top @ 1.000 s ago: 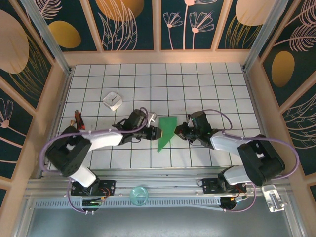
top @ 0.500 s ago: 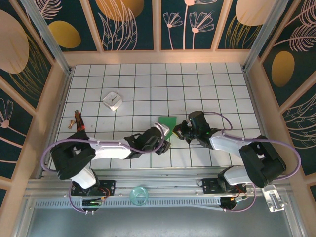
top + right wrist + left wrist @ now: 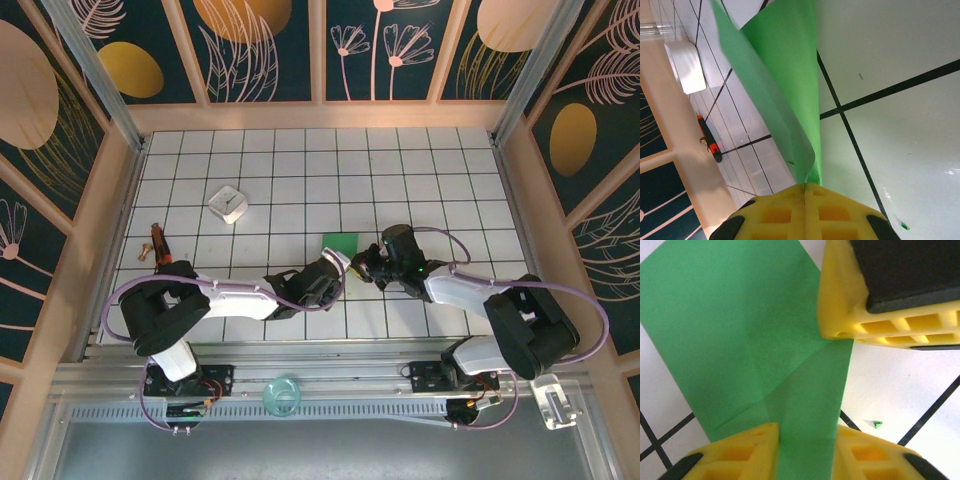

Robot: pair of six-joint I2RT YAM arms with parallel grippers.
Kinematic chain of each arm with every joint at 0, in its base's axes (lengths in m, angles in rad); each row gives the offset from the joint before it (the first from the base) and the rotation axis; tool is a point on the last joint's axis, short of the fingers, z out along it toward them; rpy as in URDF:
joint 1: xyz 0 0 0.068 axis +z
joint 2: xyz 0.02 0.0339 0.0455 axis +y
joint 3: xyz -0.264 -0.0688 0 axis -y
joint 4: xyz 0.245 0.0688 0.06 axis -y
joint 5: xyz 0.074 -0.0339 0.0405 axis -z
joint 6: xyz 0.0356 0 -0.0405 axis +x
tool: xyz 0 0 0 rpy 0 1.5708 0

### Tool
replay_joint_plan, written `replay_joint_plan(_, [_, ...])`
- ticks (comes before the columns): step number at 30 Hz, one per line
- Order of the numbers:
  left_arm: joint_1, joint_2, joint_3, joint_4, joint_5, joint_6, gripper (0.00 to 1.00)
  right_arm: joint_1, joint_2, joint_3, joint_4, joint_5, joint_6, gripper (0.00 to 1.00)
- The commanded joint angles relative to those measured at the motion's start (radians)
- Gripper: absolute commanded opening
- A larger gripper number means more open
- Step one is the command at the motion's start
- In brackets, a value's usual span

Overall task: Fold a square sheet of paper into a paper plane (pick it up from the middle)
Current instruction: Perform the fifth fold on the wing at the bottom-center of the table.

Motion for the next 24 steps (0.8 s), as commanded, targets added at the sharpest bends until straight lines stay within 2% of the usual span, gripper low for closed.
replay_joint_plan(1, [-0.003,0.015,0.021,-0.003,-0.012,0.004,0.26,-0.002,0.015,-0.015,0.029,-0.011,0.008,0.00])
replay_joint_plan(10, [-0.002,0.002,-0.020,0.028,-0.037,-0.033,0.07,-0.016,0.011,-0.028,0.040,-0.020,-0.004,0.01])
replay_joint_plan(13, [-0.003,-0.022,-0.049,0.049,-0.031,-0.055,0.03,-0.018,-0.021,-0.030,0.014,-0.014,-0.032,0.10])
replay_joint_plan(17, [-0.001,-0.055,-0.095,0.114,0.054,-0.097,0.00,-0.062,-0.117,-0.018,-0.073,0.041,-0.136,0.21])
replay_joint_plan(21, [0.001,-0.069,-0.133,0.171,0.112,-0.151,0.00,-0.083,-0.198,0.004,-0.129,0.093,-0.267,0.27])
replay_joint_plan(24, [0.012,-0.079,-0.156,0.217,0.156,-0.200,0.00,-0.087,-0.207,0.033,-0.148,0.087,-0.362,0.28])
